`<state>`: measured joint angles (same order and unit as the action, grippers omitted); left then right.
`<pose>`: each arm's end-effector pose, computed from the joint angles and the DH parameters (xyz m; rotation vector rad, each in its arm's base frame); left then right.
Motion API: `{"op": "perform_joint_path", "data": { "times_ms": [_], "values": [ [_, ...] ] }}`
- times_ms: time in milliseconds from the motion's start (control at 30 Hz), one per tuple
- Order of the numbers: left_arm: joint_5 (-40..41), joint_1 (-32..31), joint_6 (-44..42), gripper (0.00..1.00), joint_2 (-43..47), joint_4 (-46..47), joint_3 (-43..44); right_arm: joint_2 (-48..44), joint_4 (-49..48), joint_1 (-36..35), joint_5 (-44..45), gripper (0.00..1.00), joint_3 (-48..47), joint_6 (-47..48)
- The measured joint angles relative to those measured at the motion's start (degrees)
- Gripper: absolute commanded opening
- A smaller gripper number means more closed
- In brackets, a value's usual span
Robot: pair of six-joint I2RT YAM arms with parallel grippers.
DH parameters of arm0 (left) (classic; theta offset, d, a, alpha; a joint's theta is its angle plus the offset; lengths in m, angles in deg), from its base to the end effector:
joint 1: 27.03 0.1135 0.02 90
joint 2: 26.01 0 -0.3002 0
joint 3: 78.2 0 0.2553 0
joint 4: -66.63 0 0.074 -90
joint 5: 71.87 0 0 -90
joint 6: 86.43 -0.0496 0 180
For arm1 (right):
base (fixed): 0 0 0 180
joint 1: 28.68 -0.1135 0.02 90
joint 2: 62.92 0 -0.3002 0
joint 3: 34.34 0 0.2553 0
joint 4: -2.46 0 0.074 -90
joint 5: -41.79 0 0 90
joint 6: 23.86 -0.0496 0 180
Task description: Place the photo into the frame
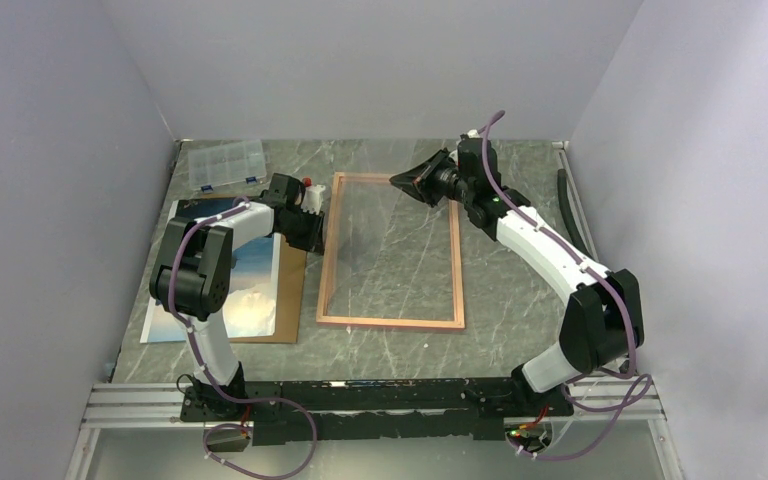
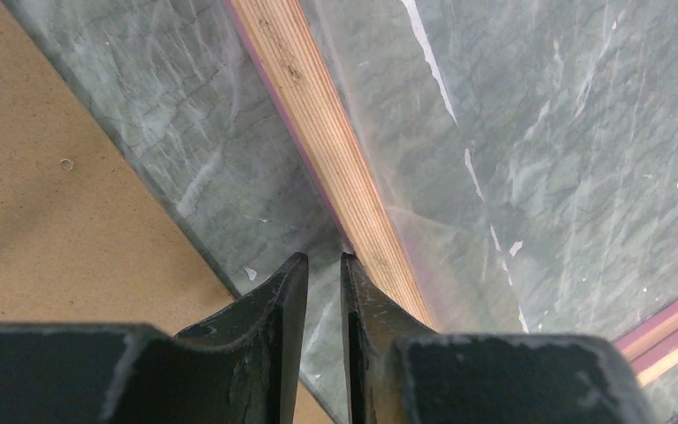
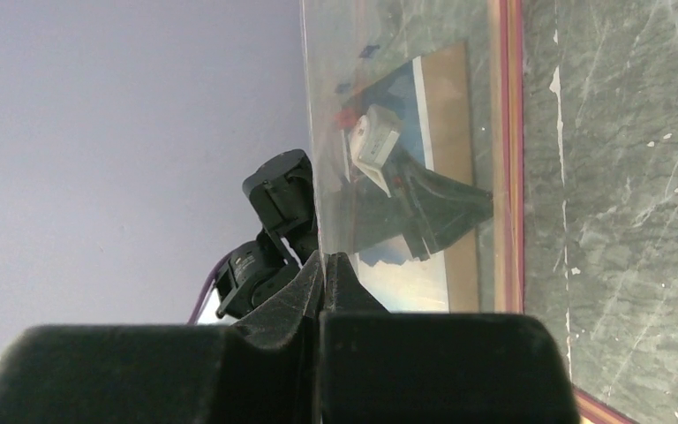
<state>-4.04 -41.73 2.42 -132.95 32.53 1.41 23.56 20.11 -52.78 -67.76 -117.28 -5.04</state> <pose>0.3741 -0.1175 0.1781 0.4930 2.5891 -0.5912 0.3300 0.1658 0.3537 0.6376 2.1103 1.3620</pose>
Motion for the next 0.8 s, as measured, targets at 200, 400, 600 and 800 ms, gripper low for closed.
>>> {"op": "perform_joint_path", "data": {
  "times_ms": [200, 400, 600, 800],
  "values": [
    [0.0, 0.0, 0.1, 0.26, 0.0, 0.0, 0.0, 0.0, 0.6, 0.0, 0.0, 0.00, -0.4, 0.0],
    [0.0, 0.0, 0.2, 0.26, 0.1, 0.1, -0.2, -0.3, 1.0, 0.1, 0.0, 0.00, -0.5, 0.0],
    [-0.1, 0.0, 0.2, 0.26, 0.1, 0.1, -0.2, -0.9, 2.7, 0.1, -0.3, 0.00, -1.3, 0.5],
    [0.0, 0.0, 0.3, 0.26, 0.2, 0.1, -0.2, -3.1, 4.0, 0.3, -0.5, 0.00, -1.4, 2.5]
  ]
}}
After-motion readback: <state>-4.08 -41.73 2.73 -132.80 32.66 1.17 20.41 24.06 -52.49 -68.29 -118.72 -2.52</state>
